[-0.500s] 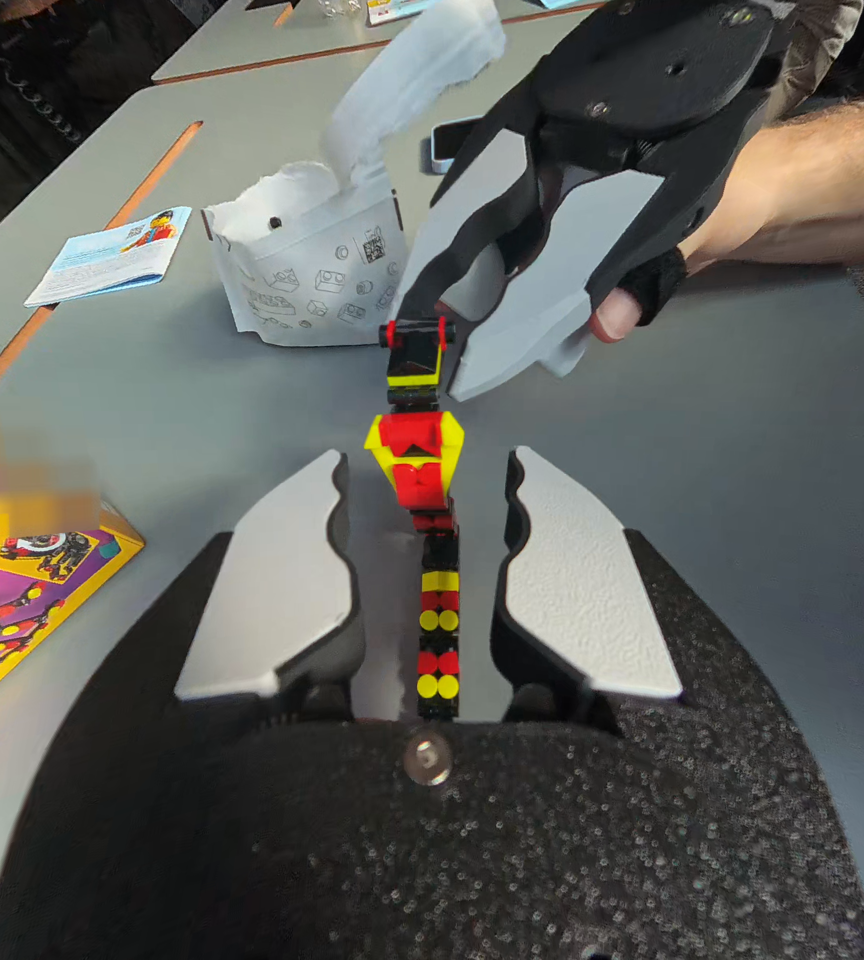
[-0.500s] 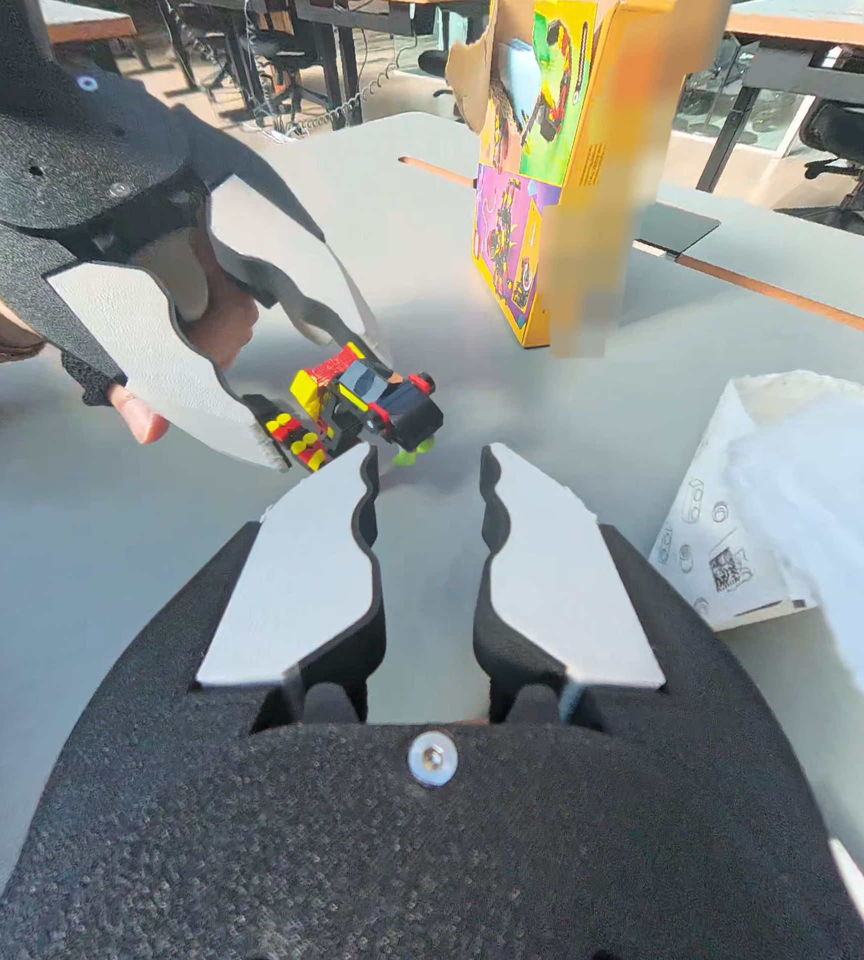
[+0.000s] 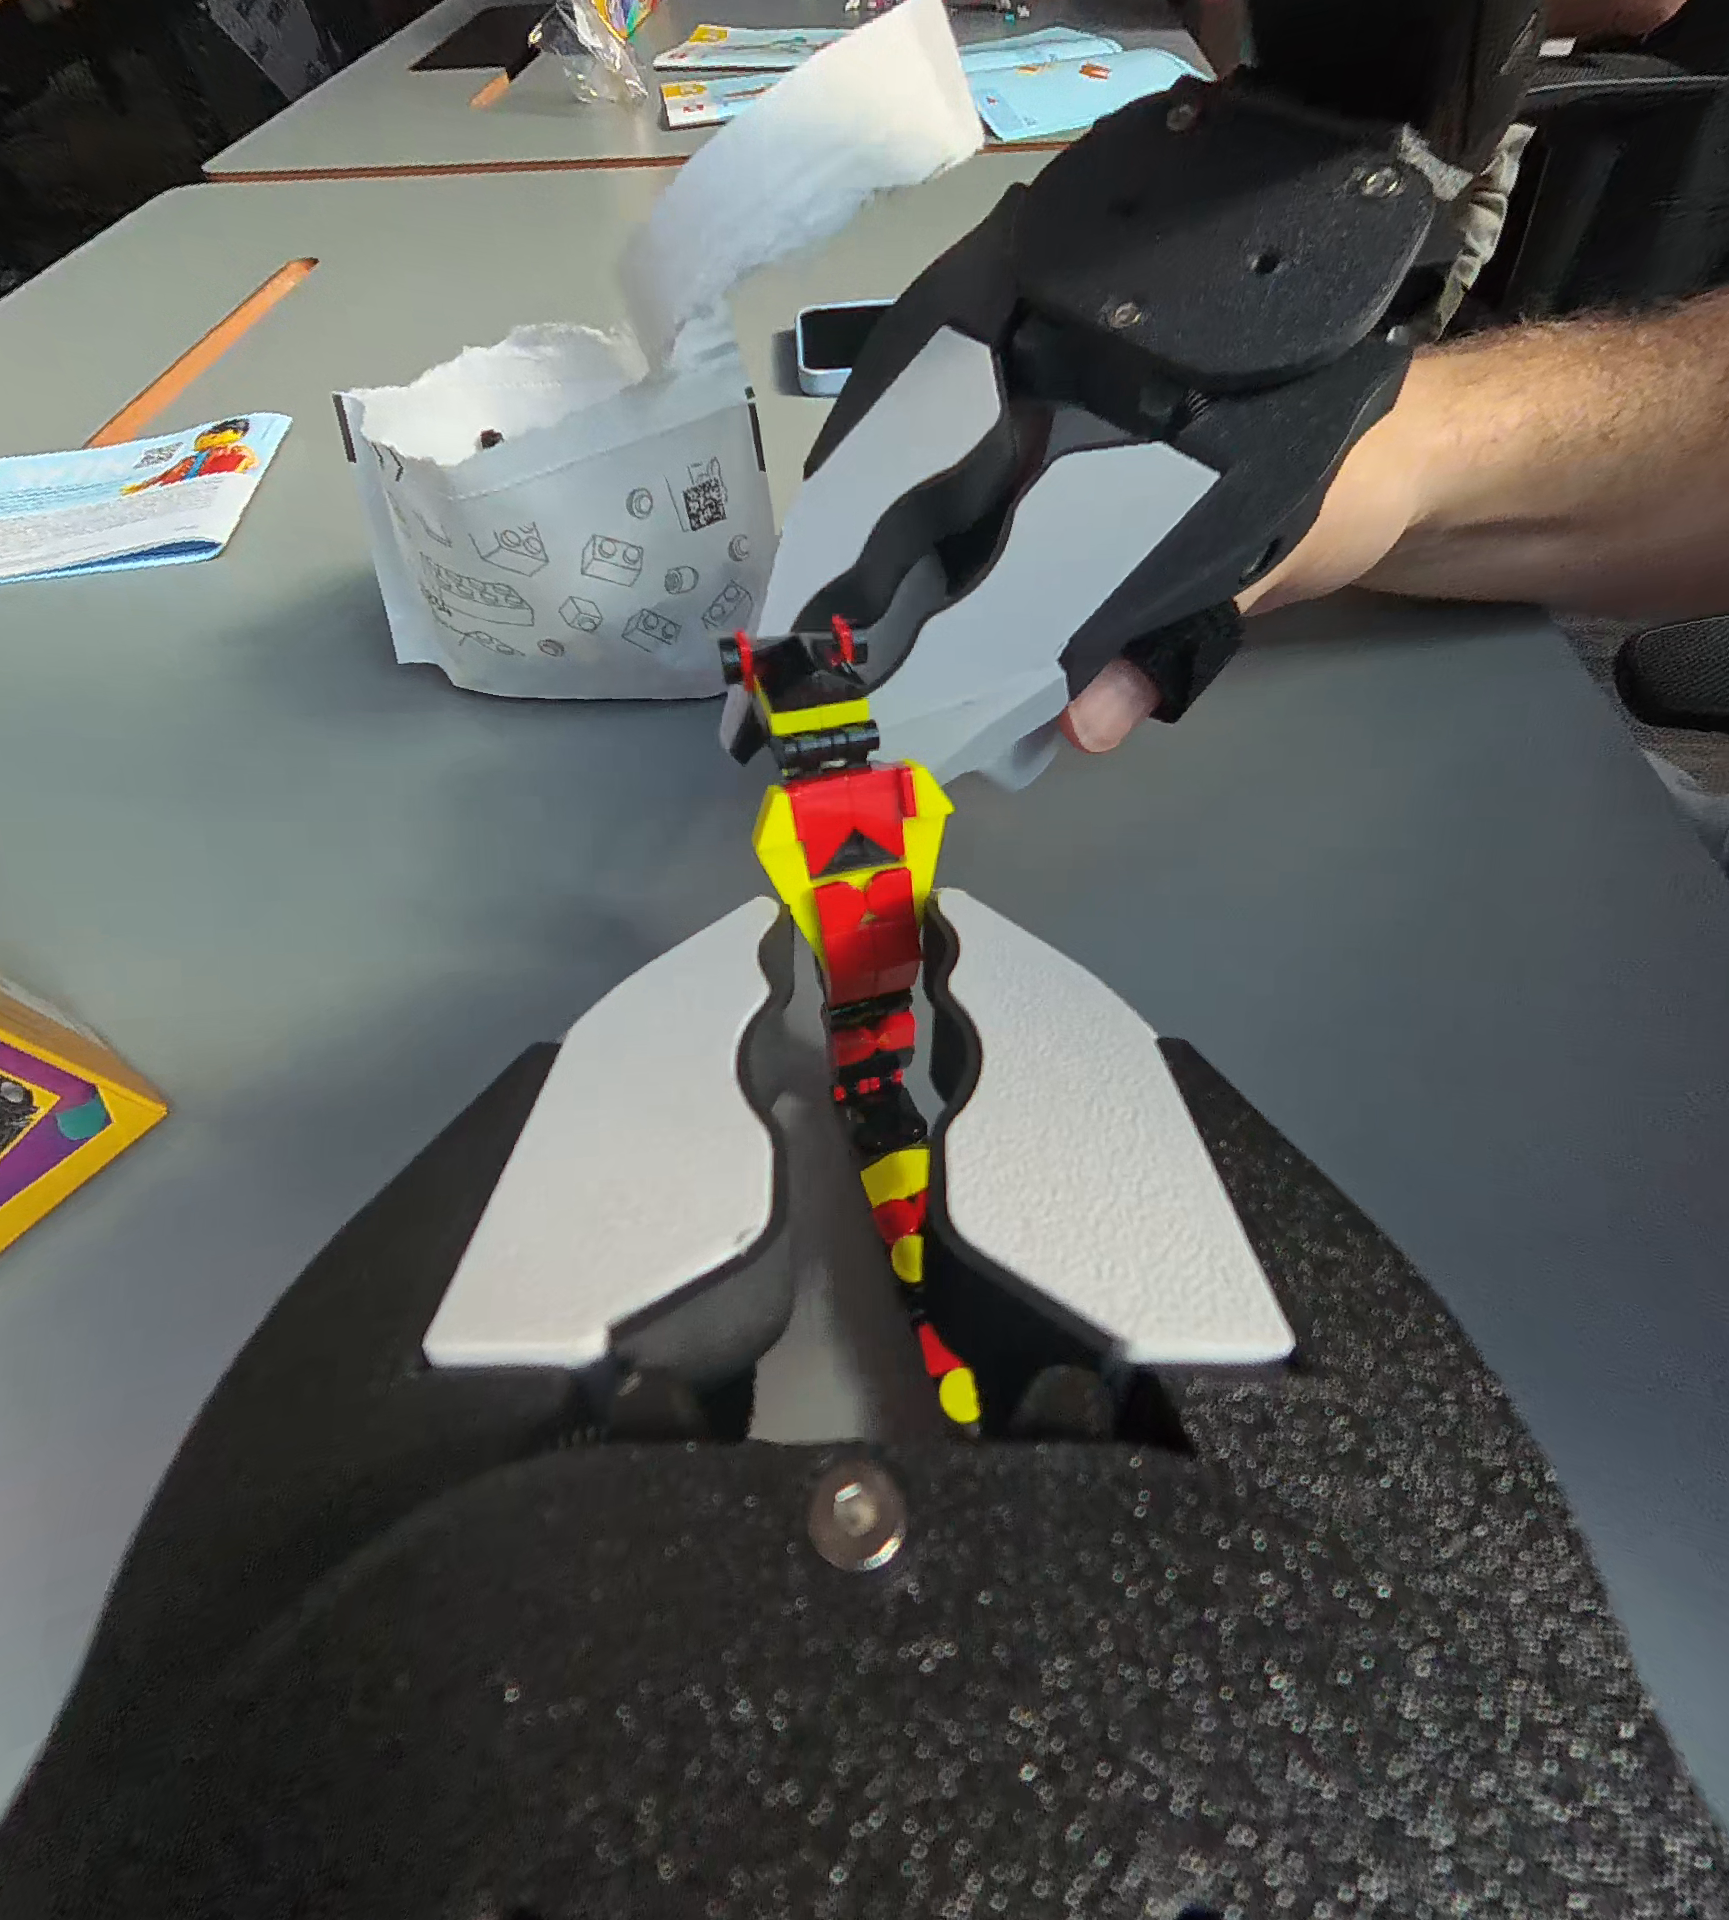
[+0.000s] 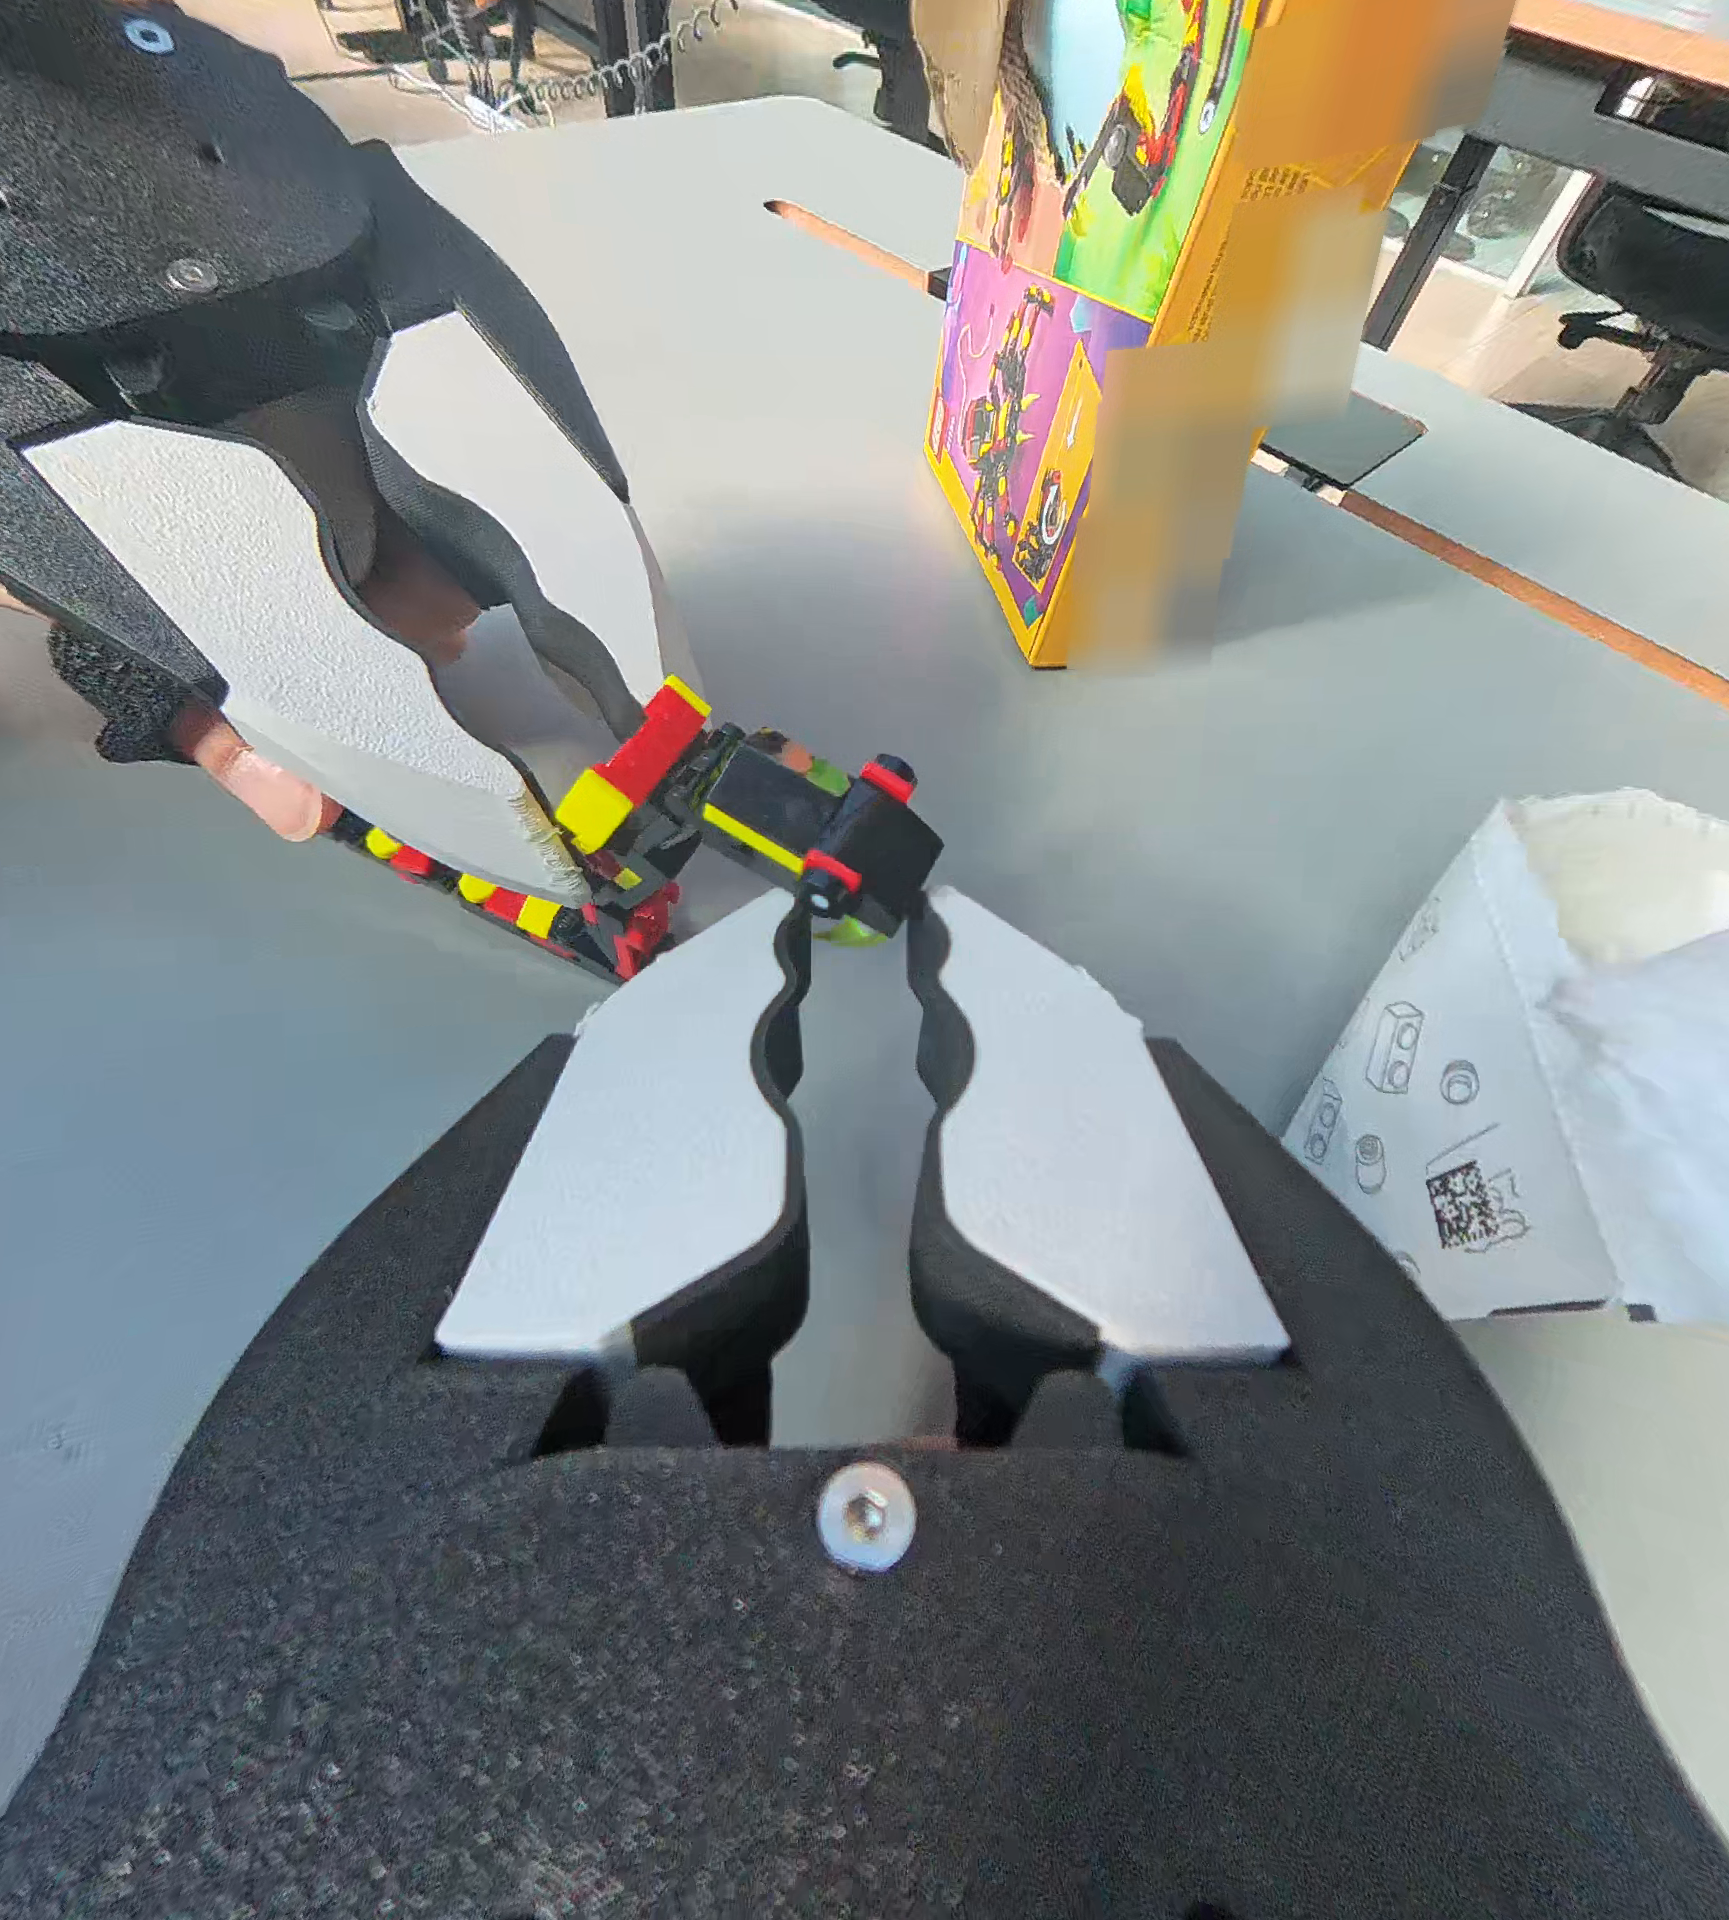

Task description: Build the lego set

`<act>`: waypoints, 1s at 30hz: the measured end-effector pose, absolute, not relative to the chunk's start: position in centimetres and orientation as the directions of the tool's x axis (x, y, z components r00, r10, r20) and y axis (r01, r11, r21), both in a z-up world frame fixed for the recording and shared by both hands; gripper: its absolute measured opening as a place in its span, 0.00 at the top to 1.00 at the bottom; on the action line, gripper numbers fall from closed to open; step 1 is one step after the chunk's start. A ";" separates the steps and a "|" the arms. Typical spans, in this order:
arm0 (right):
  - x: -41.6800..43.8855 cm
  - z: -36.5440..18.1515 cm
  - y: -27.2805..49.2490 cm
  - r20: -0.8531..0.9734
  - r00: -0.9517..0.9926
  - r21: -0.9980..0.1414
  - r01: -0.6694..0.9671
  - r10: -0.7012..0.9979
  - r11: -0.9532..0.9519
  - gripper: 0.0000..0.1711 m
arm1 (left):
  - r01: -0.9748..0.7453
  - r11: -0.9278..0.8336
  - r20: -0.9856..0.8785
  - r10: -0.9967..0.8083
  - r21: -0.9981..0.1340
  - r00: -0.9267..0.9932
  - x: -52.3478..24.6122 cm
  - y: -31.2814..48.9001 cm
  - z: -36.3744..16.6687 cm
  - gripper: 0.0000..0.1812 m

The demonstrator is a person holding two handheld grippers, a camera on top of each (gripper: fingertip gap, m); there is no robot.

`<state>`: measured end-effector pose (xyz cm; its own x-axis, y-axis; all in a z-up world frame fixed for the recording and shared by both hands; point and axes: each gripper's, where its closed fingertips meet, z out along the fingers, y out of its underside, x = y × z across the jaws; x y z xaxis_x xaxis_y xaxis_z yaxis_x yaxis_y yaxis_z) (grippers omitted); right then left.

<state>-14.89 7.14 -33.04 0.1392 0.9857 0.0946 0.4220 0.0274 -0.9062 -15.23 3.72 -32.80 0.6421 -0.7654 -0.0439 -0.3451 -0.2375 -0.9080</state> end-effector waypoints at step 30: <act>-9.9 -27.1 19.9 0.252 -0.141 -0.499 0.829 0.957 0.253 0.98 | -0.329 -0.212 -0.056 -0.761 -0.920 0.646 -15.3 3.4 -33.0 0.88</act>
<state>-9.93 19.85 -27.10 -0.1411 0.9575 0.2516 0.8287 0.2533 -0.4991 -15.32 3.38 -32.96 0.6458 -0.7615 -0.0559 -0.3294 -0.2118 -0.9201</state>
